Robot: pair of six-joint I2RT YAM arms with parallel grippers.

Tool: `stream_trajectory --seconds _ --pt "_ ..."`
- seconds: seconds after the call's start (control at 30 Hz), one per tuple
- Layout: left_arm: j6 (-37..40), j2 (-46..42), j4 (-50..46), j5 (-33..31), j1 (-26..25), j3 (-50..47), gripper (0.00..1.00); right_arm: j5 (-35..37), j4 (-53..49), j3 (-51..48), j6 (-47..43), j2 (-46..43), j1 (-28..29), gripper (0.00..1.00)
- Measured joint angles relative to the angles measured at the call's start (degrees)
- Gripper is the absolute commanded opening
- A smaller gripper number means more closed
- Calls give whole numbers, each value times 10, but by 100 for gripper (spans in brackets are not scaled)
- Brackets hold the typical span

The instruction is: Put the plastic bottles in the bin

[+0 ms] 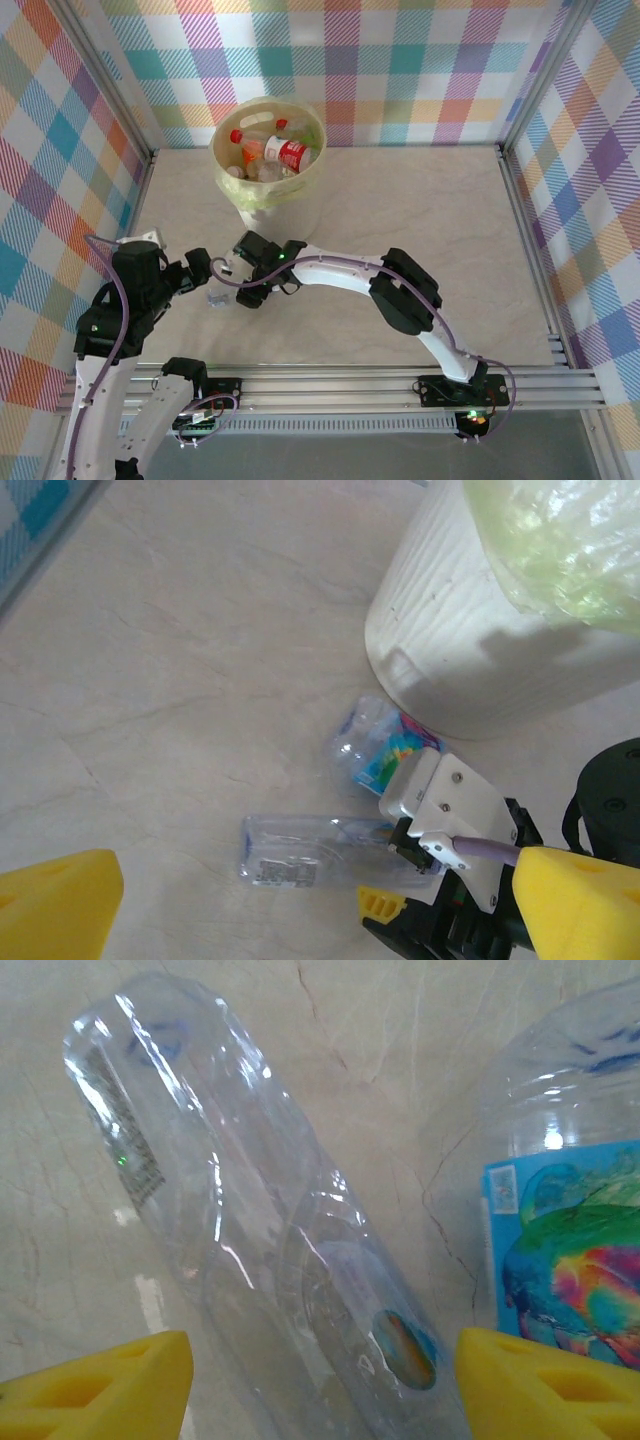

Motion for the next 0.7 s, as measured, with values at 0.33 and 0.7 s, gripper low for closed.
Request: stream_trajectory --seconds 0.33,0.7 --pt "-1 -13 -12 -22 0 0 100 25 -22 7 -11 16 0 72" --pt "-3 -8 4 19 0 -6 100 18 -28 7 -12 19 1 71"
